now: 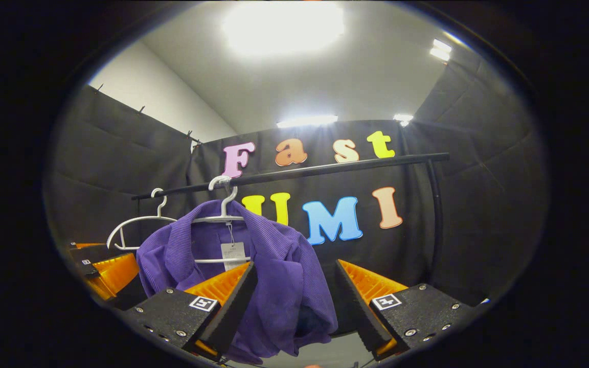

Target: Grasp the clothes on the hanger with both hands and then place them into the laundry hamper below.

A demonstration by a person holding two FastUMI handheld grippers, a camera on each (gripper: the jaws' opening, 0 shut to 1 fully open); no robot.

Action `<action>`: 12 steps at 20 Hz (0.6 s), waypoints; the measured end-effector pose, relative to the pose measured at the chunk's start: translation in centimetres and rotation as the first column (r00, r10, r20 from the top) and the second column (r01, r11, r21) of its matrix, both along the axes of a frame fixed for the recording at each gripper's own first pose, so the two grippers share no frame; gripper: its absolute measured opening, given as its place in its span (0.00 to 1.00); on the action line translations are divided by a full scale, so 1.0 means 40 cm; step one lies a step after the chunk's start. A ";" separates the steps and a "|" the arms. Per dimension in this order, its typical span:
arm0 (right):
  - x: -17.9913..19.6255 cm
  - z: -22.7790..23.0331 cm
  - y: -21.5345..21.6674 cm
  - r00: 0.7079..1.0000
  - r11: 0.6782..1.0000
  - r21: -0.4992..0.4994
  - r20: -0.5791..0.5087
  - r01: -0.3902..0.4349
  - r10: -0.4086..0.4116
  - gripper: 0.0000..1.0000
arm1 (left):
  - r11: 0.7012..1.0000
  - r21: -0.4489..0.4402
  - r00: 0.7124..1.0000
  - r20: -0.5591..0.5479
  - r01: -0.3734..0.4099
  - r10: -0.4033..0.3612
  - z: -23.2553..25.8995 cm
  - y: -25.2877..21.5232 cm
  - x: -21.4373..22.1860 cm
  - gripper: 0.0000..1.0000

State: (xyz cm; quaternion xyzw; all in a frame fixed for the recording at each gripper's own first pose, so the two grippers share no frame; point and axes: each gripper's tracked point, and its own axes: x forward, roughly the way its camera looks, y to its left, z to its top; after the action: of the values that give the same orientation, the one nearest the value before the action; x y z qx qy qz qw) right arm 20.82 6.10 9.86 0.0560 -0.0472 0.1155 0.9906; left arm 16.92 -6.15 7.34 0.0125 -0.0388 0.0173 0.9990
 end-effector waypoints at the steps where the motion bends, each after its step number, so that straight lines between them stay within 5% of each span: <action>1: 0.024 0.004 0.007 1.000 1.000 0.006 0.002 -0.008 0.008 0.94 | 1.000 0.007 1.000 -0.003 -0.004 0.004 -0.003 -0.007 0.020 0.99; 5: 0.111 0.019 0.053 0.998 0.998 0.026 0.011 -0.058 0.057 0.94 | 1.000 -0.018 0.999 -0.052 0.001 -0.002 -0.055 -0.055 0.108 0.99; 6: 0.129 0.018 0.068 0.997 0.997 0.025 0.009 -0.077 0.077 0.94 | 1.000 -0.020 0.998 -0.061 -0.004 0.003 -0.067 -0.063 0.125 0.87; 7: 0.141 0.012 0.084 0.995 0.995 0.026 0.008 -0.098 0.098 0.94 | 1.000 -0.017 0.997 -0.073 -0.009 0.008 -0.080 -0.069 0.141 0.99; 12: 0.223 -0.070 0.149 0.981 0.983 0.044 -0.068 -0.177 0.180 0.94 | 0.998 -0.020 0.989 -0.133 -0.066 0.063 -0.152 -0.063 0.212 0.99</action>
State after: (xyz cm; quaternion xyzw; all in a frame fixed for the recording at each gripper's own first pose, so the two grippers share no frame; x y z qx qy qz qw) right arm 29.73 12.07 7.04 0.0829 -0.0087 0.2008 0.9761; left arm 25.40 -8.68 1.24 0.0028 0.0283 0.0491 0.9984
